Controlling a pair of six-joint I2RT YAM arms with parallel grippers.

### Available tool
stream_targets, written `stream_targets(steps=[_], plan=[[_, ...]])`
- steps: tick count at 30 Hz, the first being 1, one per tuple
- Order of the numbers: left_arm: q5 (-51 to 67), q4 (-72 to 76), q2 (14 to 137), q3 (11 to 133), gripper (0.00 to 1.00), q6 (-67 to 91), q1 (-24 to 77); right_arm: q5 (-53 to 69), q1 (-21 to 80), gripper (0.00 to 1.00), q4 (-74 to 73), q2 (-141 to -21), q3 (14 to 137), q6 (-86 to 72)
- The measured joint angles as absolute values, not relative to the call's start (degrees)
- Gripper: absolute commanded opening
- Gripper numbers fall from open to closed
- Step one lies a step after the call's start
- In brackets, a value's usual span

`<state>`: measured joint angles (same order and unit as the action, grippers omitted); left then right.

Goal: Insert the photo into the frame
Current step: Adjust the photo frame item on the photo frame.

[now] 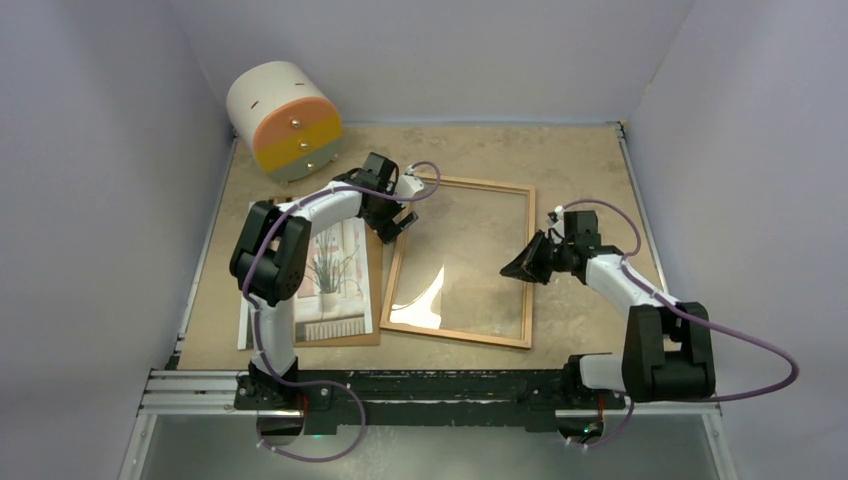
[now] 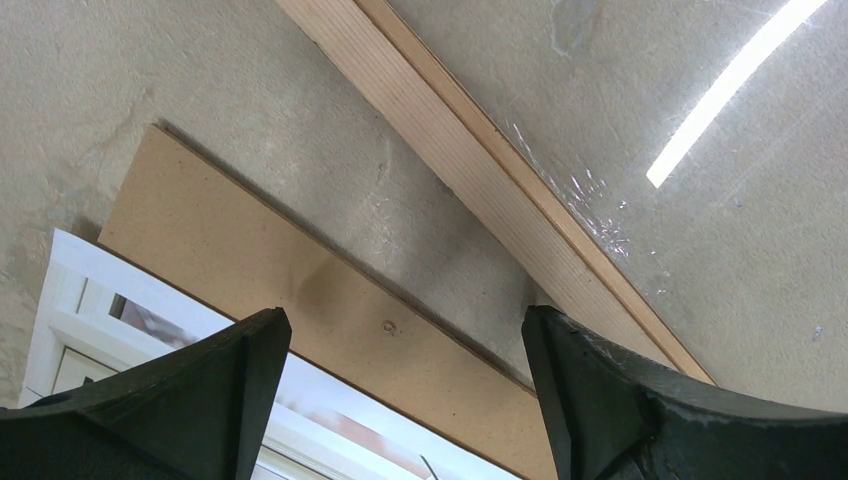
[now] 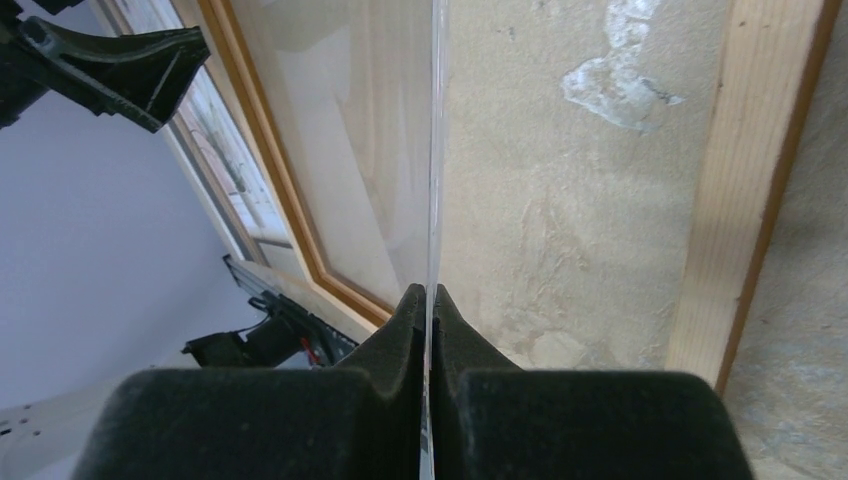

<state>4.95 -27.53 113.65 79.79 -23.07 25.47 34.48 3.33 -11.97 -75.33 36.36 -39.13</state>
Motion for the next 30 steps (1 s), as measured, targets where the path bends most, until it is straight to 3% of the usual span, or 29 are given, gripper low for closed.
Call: stream_targets(steps=[13, 19, 30], plan=[[5.91, -27.57, 113.65, 79.81, 0.90, -23.07, 25.15, 41.45, 3.25, 0.00, -9.06, -69.91, 36.84, -43.97], [9.23, -28.40, 113.67, 80.18, 0.90, -22.06, 23.53, 45.43, 3.36, 0.00, -1.06, -65.82, 36.21, -47.31], [11.66, -28.42, 113.65, 80.29, 0.90, -21.61, 21.87, 47.77, 3.46, 0.00, 6.15, -67.85, 35.31, -50.98]])
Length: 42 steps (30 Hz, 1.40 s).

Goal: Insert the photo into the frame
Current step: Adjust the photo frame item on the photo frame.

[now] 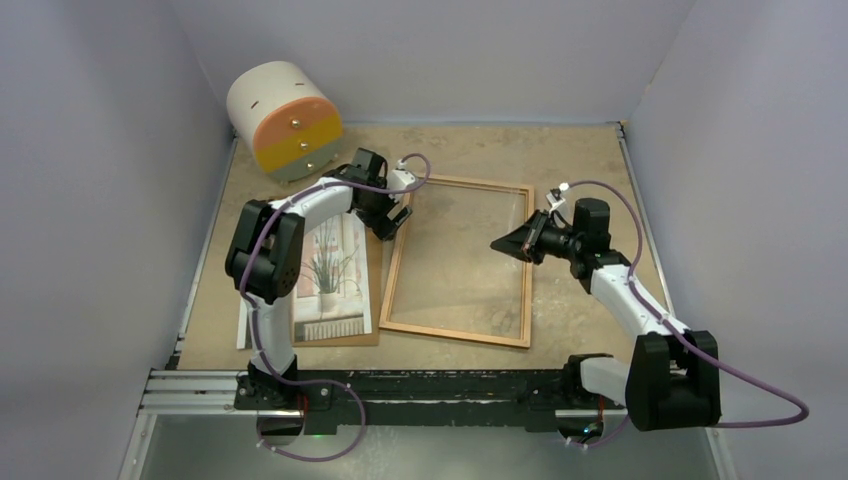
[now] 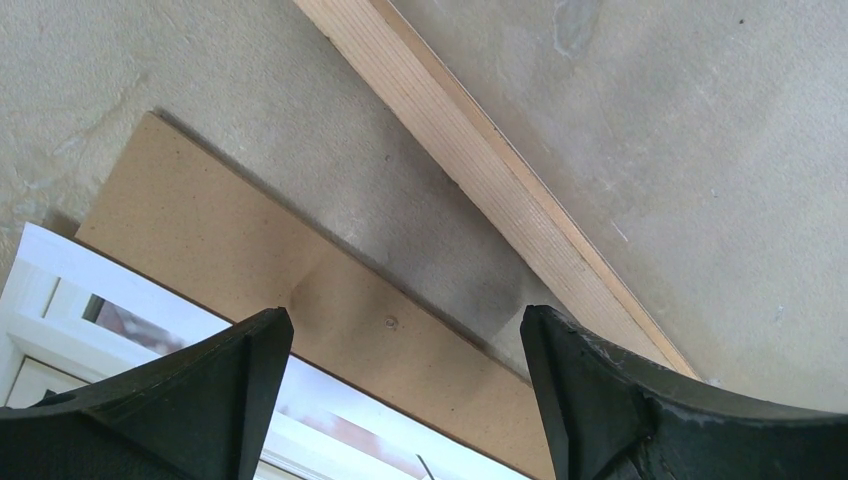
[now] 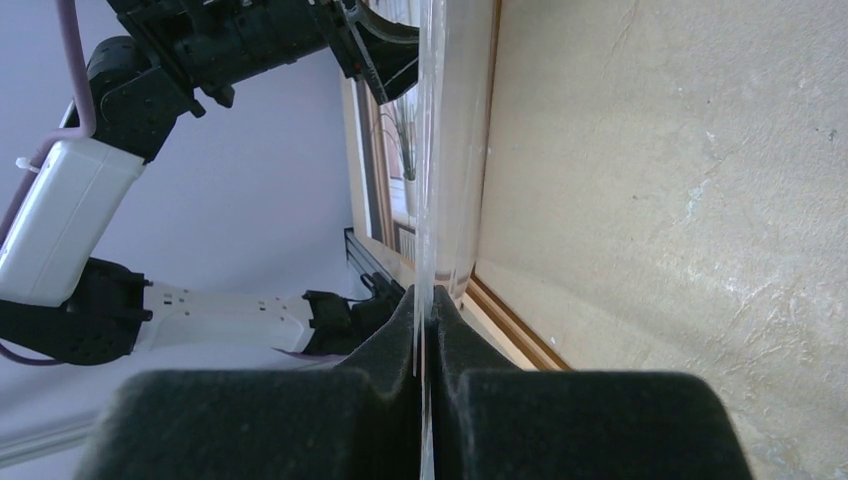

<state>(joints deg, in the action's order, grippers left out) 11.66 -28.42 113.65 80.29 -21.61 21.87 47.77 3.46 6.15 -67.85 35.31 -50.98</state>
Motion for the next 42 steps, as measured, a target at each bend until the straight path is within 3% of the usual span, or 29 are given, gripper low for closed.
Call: stream_targets(steps=[16, 42], plan=[[13.26, -28.51, 113.65, 80.29, 0.88, -21.06, 20.97, 50.96, 3.46, 0.00, 16.71, -65.19, 31.48, -57.45], [13.28, -28.36, 113.65, 79.92, 0.88, -20.60, 20.27, 49.41, 3.46, 0.00, 8.21, -67.00, 27.62, -49.60]])
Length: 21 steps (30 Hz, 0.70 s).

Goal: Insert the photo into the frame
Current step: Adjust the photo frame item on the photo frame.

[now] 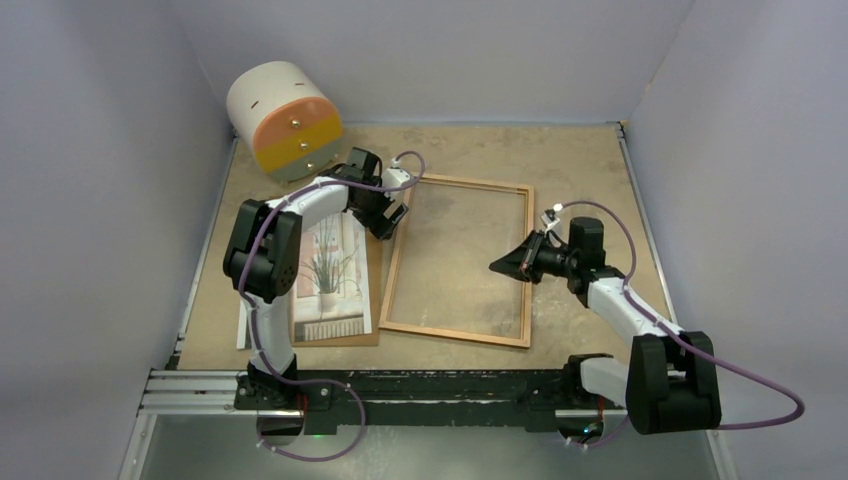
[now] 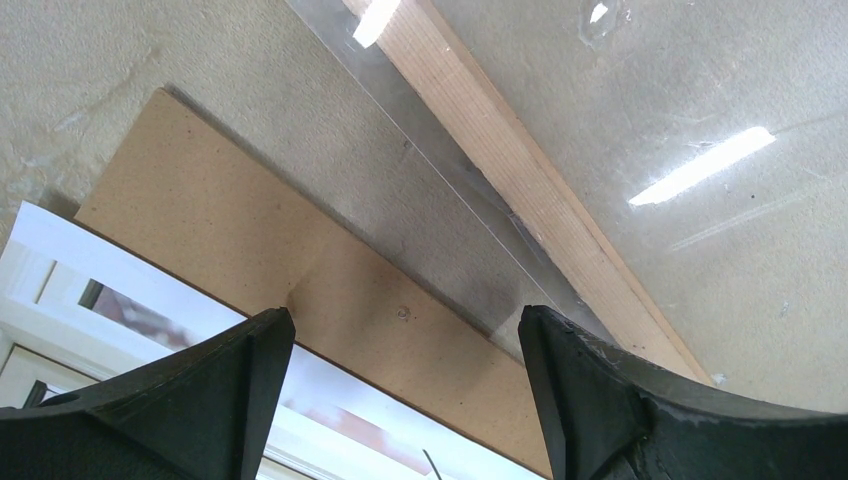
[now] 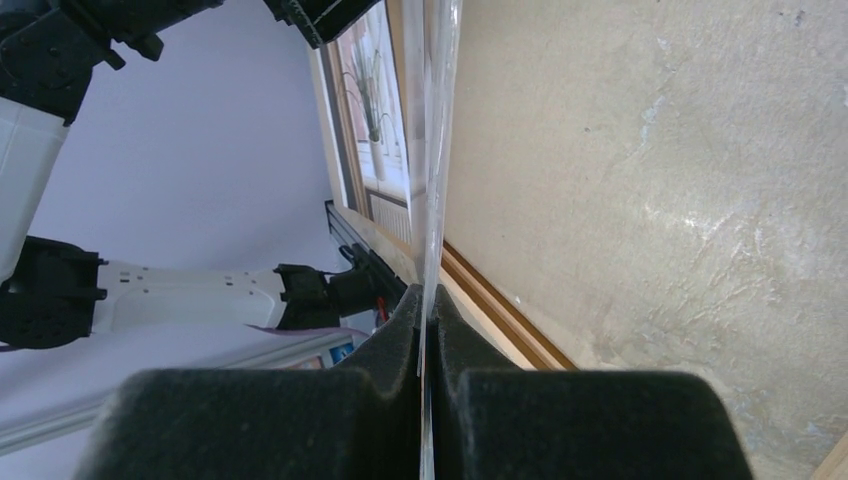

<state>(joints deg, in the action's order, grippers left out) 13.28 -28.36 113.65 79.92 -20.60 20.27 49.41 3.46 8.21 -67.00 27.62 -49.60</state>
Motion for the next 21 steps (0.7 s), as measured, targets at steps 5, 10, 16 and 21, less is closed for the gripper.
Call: stream_targets(steps=[5, 10, 16, 21], plan=[[13.26, -28.38, 113.65, 79.92, 0.88, -20.62, 20.27, 47.13, 3.46, 0.00, 5.67, -66.48, 27.62, -48.29], [13.26, -28.38, 113.65, 79.90, 0.87, -20.62, 20.27, 43.99, 3.46, 0.00, 2.90, -65.43, 27.62, -46.85], [13.26, -28.40, 113.65, 79.92, 0.88, -20.62, 20.27, 41.34, 3.46, 0.00, 1.26, -65.12, 27.62, -45.80], [13.28, -28.75, 113.65, 79.99, 0.88, -20.62, 20.27, 39.99, 3.49, 0.00, 0.51, -65.21, 27.62, -45.17]])
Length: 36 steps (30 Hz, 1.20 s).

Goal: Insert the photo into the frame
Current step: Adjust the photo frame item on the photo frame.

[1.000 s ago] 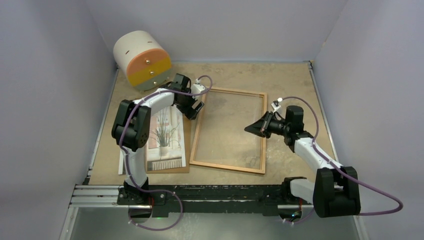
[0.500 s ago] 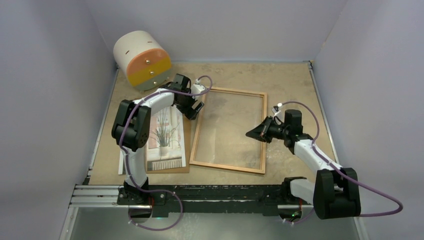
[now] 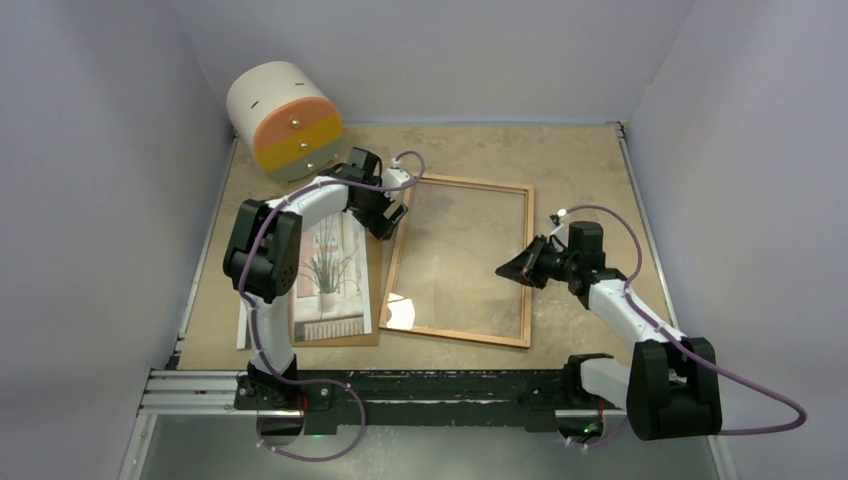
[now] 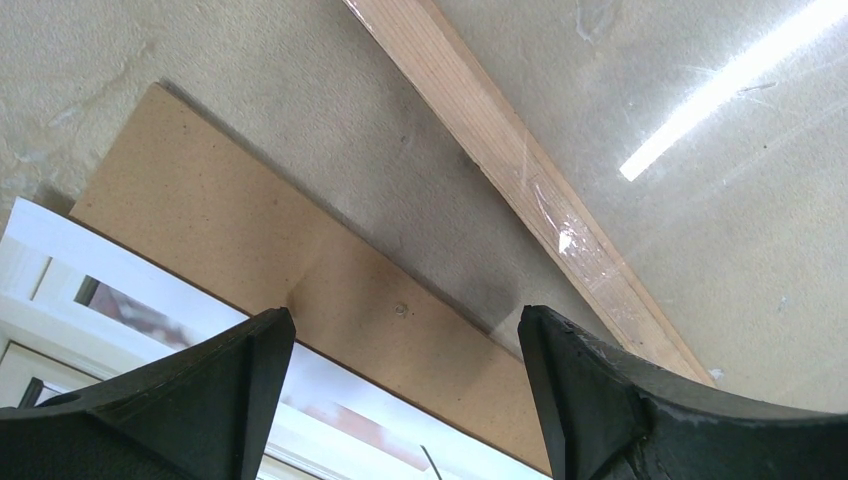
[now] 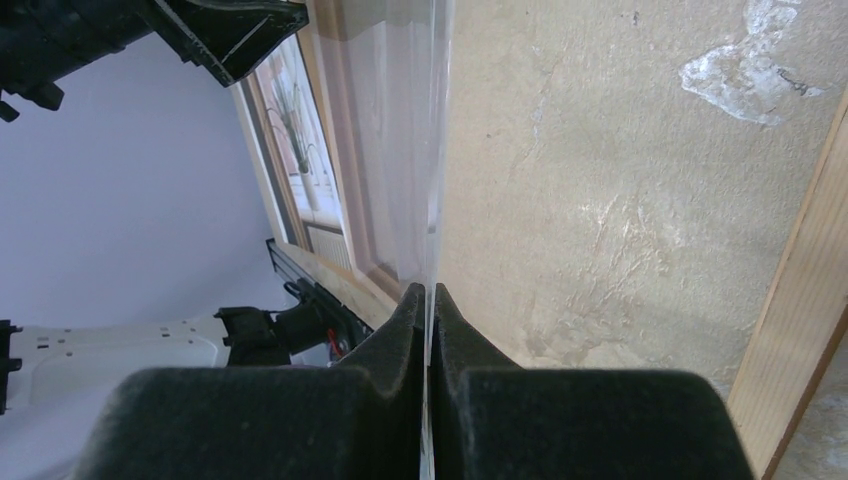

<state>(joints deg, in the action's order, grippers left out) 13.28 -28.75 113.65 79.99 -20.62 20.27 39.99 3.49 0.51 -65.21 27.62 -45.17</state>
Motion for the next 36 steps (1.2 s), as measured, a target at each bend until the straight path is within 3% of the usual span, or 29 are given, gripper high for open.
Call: stream_targets(steps=[16, 20, 25, 29, 32, 36], plan=[[17.96, -32.60, 113.12, 84.31, 0.93, -20.38, 21.56, 36.47, 3.49, 0.01, 3.20, -68.90, 27.62, -42.61], [18.94, -32.77, 113.14, 84.31, 0.91, -20.18, 22.17, 36.47, 3.49, 0.07, 4.16, -69.06, 27.59, -42.65], [19.03, -32.75, 114.10, 84.31, 0.87, -20.12, 22.28, 36.51, 3.46, 0.29, 5.69, -69.45, 26.83, -42.92], [17.78, -32.56, 115.48, 83.99, 0.84, -20.45, 22.33, 37.06, 3.49, 0.59, 5.98, -70.48, 26.76, -42.65], [17.54, -32.12, 115.50, 83.81, 0.81, -20.62, 22.33, 37.23, 3.49, 0.68, 6.07, -70.96, 26.81, -42.68], [17.54, -31.62, 115.48, 83.46, 0.81, -20.69, 22.33, 37.26, 3.46, 0.72, 6.35, -72.18, 27.46, -42.83]])
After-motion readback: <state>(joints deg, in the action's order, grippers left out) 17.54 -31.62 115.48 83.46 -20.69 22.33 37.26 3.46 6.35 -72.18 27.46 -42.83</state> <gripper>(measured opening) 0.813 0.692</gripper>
